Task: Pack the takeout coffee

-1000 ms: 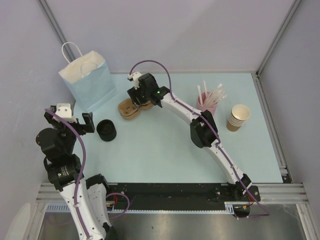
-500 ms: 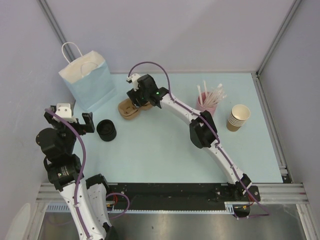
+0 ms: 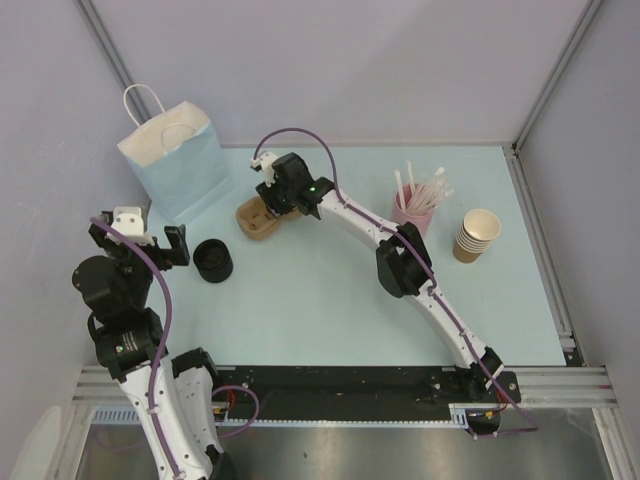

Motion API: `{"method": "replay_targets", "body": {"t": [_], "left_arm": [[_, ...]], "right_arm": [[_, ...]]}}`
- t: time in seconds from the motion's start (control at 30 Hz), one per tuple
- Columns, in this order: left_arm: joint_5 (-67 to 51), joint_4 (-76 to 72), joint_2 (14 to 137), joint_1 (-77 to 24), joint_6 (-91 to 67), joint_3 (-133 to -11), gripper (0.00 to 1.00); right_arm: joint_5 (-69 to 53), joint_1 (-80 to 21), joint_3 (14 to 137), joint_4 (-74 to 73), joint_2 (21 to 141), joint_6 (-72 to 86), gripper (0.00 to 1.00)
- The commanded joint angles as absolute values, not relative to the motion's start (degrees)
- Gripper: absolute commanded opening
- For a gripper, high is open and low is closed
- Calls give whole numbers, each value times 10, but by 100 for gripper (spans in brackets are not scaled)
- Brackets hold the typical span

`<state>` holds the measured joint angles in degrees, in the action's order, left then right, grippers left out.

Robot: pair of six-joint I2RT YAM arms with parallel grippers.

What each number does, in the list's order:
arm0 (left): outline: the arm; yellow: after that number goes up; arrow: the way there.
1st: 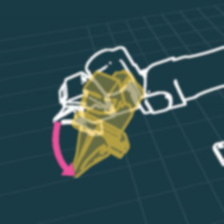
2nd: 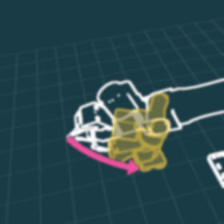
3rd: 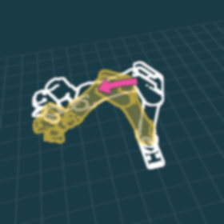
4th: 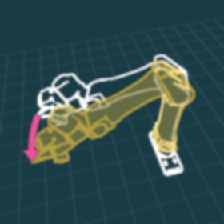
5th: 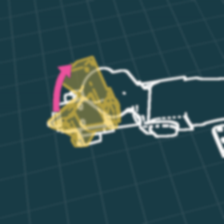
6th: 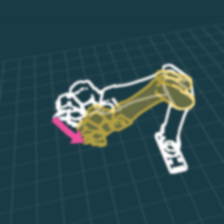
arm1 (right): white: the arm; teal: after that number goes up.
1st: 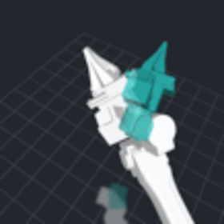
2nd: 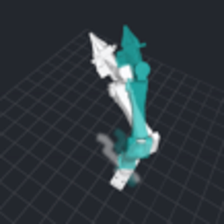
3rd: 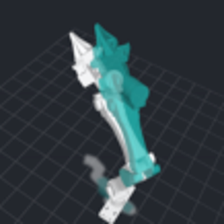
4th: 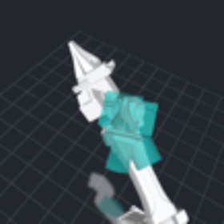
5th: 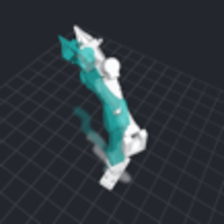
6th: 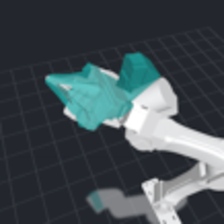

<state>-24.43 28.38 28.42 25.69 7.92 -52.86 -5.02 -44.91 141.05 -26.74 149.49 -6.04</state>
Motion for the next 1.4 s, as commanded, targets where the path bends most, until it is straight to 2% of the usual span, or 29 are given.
{"method": "replay_targets", "body": {"t": [0.0, 0.73, 1.37], "left_arm": [[-258, 266, 279, 265, 71, -526, 99], [-260, 266, 279, 264, 72, -526, 100], [-263, 268, 277, 265, 74, -525, 100]], "right_arm": [[-44, -451, 1444, -268, 1493, -69, 43], [-54, -454, 1439, -269, 1428, -57, 42], [-39, -453, 1425, -261, 1418, -65, 48]]}}
